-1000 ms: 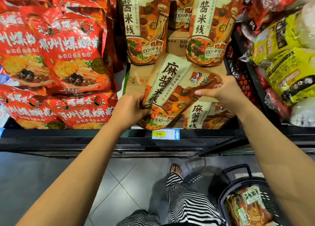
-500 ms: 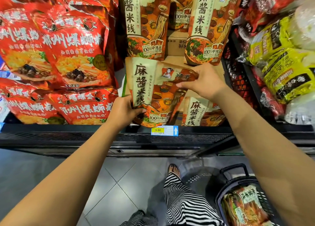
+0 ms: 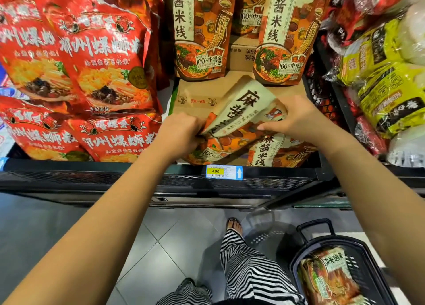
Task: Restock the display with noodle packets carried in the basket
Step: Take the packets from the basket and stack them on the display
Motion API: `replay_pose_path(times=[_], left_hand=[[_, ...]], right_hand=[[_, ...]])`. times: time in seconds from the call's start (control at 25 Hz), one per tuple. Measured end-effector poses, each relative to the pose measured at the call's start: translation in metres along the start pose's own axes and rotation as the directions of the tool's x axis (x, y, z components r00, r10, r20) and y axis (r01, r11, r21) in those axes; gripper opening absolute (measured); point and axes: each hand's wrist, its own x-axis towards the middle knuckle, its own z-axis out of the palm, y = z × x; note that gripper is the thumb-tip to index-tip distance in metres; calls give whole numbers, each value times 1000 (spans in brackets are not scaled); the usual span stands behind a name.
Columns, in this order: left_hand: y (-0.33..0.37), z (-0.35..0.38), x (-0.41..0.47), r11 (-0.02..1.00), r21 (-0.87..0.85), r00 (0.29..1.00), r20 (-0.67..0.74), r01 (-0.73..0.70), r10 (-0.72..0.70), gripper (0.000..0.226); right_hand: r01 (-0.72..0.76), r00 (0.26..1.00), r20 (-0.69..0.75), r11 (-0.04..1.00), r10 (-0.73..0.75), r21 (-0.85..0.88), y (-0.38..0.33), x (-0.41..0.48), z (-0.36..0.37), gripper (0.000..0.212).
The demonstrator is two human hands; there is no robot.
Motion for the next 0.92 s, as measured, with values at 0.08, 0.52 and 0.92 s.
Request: replay_pose_path(times=[0.08,0.52,0.92], left_hand=[[-16,2,-4,993,-109,998,-28,44,-48,31],[-10,81,-29,870,-430,969,53,241,-242,23],[-25,22,2,609,-746,949,96,268,-301,12]], right_hand=[[-24,999,22,999,25,-25,-9,8,10,30],[107,973,227,941,-34,-320,-16,19,29,19],[225,965,183,954,-189,-200,-10,37,52,12]])
